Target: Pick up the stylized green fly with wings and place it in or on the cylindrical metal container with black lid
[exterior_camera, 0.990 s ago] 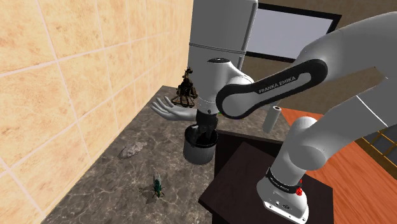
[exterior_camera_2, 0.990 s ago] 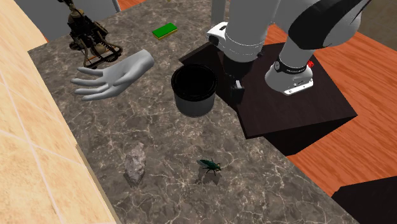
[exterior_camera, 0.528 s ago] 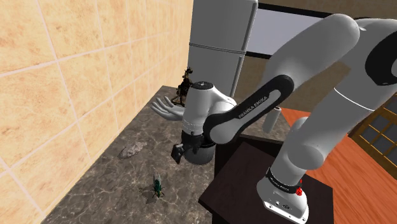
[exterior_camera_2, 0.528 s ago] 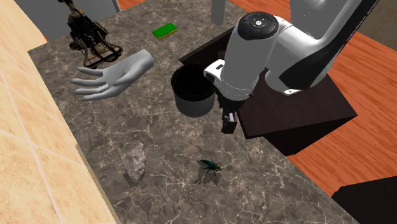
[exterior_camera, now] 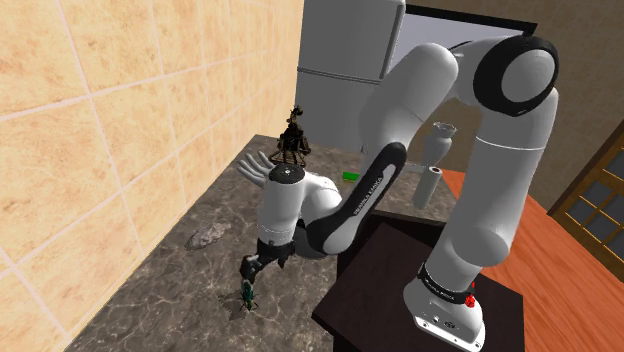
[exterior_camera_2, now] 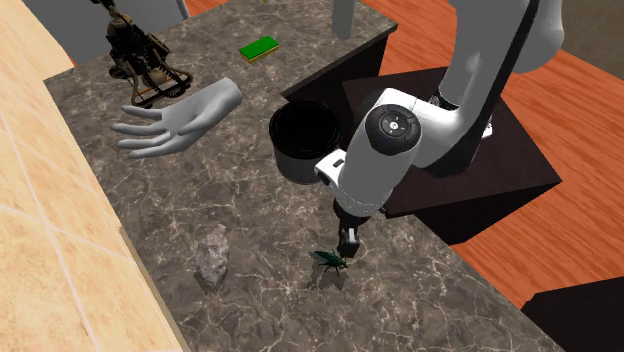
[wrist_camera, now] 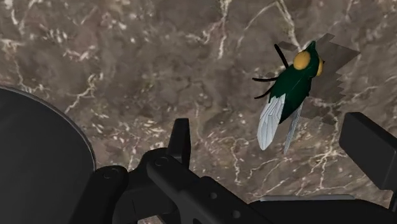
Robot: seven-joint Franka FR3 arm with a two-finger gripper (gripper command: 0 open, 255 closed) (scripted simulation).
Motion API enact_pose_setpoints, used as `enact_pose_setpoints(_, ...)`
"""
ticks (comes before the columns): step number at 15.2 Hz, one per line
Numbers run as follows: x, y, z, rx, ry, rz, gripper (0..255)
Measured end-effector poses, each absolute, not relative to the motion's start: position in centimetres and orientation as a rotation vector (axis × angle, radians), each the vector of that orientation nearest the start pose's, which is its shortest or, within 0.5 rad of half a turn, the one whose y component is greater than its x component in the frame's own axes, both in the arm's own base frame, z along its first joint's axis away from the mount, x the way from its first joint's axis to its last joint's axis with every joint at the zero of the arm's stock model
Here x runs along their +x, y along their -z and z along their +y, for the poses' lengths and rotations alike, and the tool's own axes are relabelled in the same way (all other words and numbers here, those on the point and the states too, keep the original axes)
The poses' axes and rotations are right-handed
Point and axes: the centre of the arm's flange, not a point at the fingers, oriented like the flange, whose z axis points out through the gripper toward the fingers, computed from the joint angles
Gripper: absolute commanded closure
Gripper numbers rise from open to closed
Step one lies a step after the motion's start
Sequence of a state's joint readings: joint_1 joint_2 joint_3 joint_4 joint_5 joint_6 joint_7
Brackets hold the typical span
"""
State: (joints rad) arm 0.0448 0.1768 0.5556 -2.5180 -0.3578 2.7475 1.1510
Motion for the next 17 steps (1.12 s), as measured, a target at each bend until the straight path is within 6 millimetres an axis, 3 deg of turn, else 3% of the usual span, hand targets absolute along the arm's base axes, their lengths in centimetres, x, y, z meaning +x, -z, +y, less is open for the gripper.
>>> enact_pose_setpoints(4, 38.9, -19.0, 31.2, -3.072, 0.191, 0.4, 0)
enact_pose_setpoints(7, 39.2, -17.1, 32.0, -3.071, 0.199, 0.407, 0)
enact_pose_setpoints(12, 39.6, -14.6, 32.1, -3.071, 0.201, 0.408, 0)
enact_pose_setpoints(17, 39.7, -14.1, 32.2, -3.071, 0.201, 0.408, 0)
